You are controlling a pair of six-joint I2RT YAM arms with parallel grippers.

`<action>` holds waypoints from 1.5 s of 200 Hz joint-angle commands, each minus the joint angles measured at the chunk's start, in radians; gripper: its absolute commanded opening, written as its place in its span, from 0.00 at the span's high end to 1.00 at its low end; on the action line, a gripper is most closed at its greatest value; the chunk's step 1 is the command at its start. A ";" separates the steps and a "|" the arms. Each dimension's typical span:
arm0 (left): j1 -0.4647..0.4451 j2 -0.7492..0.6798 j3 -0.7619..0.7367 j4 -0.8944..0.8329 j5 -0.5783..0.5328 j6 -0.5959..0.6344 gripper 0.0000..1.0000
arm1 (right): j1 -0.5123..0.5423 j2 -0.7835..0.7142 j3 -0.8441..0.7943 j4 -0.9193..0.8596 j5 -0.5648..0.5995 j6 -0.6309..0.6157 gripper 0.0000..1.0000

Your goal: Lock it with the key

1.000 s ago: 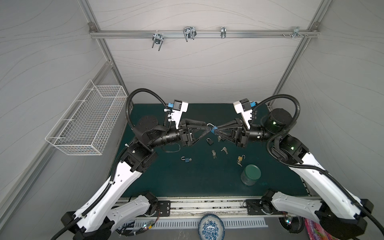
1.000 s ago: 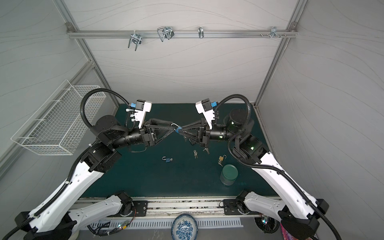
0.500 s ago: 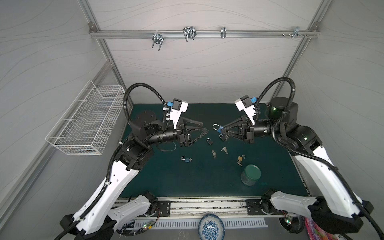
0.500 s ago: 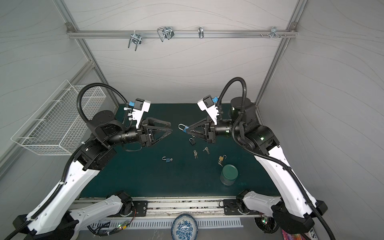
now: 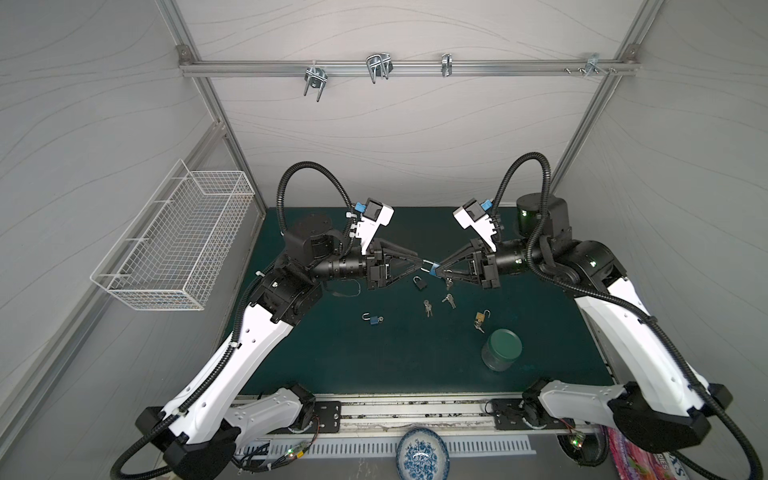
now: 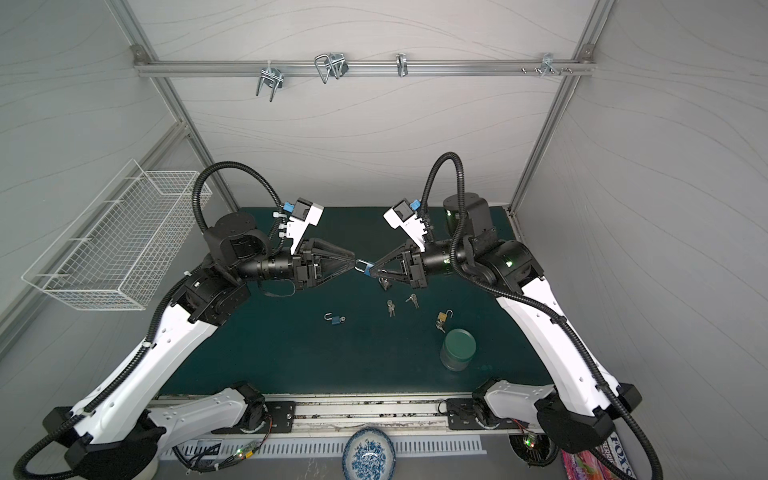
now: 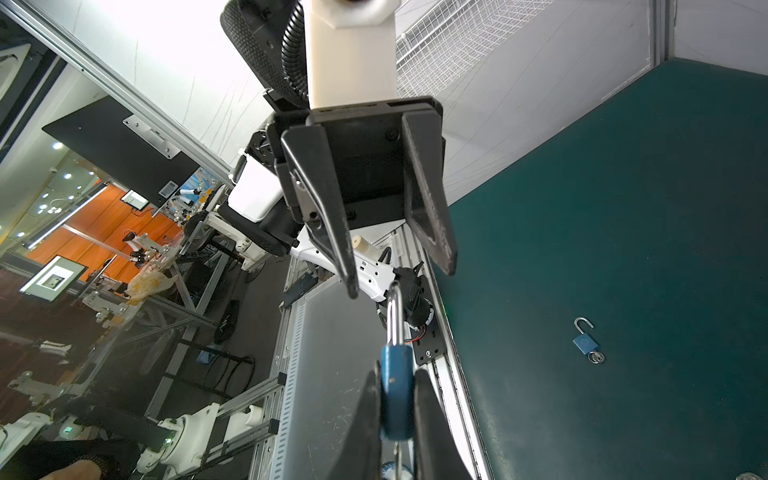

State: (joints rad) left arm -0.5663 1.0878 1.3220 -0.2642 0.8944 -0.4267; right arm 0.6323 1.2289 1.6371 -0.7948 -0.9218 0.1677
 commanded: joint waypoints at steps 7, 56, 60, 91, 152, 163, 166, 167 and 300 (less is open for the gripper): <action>-0.012 0.005 0.029 0.043 0.029 0.010 0.69 | -0.006 0.004 0.015 0.003 -0.034 -0.009 1.00; -0.018 0.012 0.028 0.038 0.029 0.016 0.86 | -0.006 0.002 0.012 0.018 -0.039 -0.002 1.00; -0.018 0.012 0.028 0.036 0.028 0.016 0.86 | -0.005 0.000 0.011 0.020 -0.039 -0.002 1.00; -0.019 0.014 0.026 0.034 0.028 0.017 0.98 | -0.006 0.001 0.008 0.032 -0.049 0.003 1.00; -0.019 -0.022 0.010 0.106 -0.011 -0.052 1.00 | -0.007 -0.054 -0.040 0.151 -0.013 0.033 0.59; -0.019 -0.036 -0.002 0.142 -0.027 -0.081 1.00 | -0.007 -0.078 -0.059 0.196 0.019 0.043 0.40; -0.020 -0.039 -0.004 0.148 -0.030 -0.089 1.00 | -0.007 -0.085 -0.065 0.212 0.028 0.047 0.38; -0.020 -0.041 -0.005 0.152 -0.030 -0.092 1.00 | -0.008 -0.087 -0.069 0.217 0.031 0.048 0.37; -0.018 -0.089 -0.094 0.426 -0.092 -0.335 1.00 | 0.023 -0.195 -0.360 0.946 0.088 0.220 0.47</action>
State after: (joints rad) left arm -0.5827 1.0157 1.2152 0.0677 0.8017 -0.7292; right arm 0.6334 1.0168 1.2415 0.0719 -0.8040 0.3740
